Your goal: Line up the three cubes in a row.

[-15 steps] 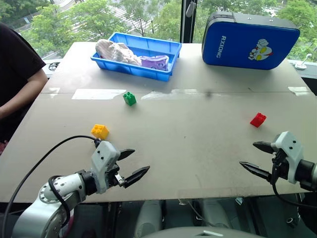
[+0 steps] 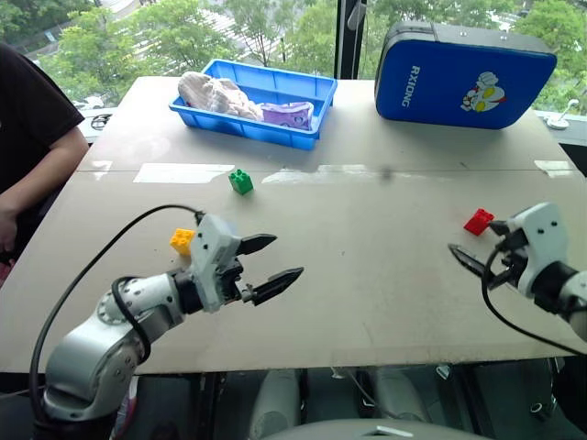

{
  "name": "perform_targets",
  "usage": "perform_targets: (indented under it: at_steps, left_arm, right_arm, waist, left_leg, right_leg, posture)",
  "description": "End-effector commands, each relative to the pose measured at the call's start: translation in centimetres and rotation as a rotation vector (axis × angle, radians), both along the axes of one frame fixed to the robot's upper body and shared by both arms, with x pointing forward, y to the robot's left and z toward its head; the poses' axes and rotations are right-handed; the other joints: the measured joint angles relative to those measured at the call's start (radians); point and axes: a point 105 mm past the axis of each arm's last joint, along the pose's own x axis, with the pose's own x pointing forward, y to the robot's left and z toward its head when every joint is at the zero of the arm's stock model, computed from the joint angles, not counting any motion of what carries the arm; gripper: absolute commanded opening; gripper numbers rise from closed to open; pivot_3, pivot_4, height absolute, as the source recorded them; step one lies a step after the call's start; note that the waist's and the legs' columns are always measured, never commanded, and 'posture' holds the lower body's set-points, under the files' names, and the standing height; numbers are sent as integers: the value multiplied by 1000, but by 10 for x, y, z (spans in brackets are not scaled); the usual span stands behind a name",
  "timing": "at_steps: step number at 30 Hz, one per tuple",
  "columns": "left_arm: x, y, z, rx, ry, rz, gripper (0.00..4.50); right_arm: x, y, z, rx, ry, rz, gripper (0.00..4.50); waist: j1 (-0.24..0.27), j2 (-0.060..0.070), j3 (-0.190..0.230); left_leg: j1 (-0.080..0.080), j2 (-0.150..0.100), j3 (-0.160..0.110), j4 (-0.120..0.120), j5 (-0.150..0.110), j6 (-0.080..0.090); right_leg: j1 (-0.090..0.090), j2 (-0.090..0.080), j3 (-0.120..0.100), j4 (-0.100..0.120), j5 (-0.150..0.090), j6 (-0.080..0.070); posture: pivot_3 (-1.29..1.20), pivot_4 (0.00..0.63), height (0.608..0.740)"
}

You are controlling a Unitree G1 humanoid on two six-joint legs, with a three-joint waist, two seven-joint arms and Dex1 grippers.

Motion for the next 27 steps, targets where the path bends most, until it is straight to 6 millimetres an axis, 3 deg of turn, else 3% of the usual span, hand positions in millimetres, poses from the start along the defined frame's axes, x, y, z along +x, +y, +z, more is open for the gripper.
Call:
perform_targets:
  at_steps: [1, 8, 12, 18, 27]
  left_arm:
    - [-6, -16, 9, 44, -45, -135, 4500]
    - [-5, -34, 22, 47, -100, -251, 4500]
    - [-8, -41, 26, 39, -119, -281, 4500]
    - [-11, -42, 25, 49, -136, -296, 4500]
    - [-16, -44, 26, 21, -137, -279, 4500]
  right_arm:
    - [10, -26, 1, 53, 79, -237, 4468]
    - [42, -35, -2, 294, 176, -486, 4468]
    - [54, -33, -8, 324, 213, -593, 4468]
    - [64, -28, -14, 321, 264, -677, 4468]
    - [71, -19, -20, 379, 315, -664, 4468]
  waist:
    - [1, 0, 0]
    - [0, 1, 0]
    - [-2, 1, 1]
    - [-8, 1, 1]
    - [-27, 2, 1]
  left_leg:
    - [0, 0, 0, -1, 0, 0]
    - [-5, -1, 1, -1, 0, 0]
    - [-5, -2, 1, -2, 0, 0]
    - [-5, -1, 1, -2, 0, 0]
    - [-4, -1, 1, -2, 0, 0]
  right_leg:
    - [0, 0, 0, 0, 2, -3]
    - [-4, 3, 2, 0, 3, -4]
    - [-4, 4, 2, 0, 3, -4]
    - [-4, 4, 2, 0, 3, -4]
    - [-4, 4, 2, 1, 3, -4]
  posture:
    - [0, 150, 740]
    - [0, 150, 740]
    - [0, 150, 740]
    - [0, 150, 740]
    - [0, 150, 740]
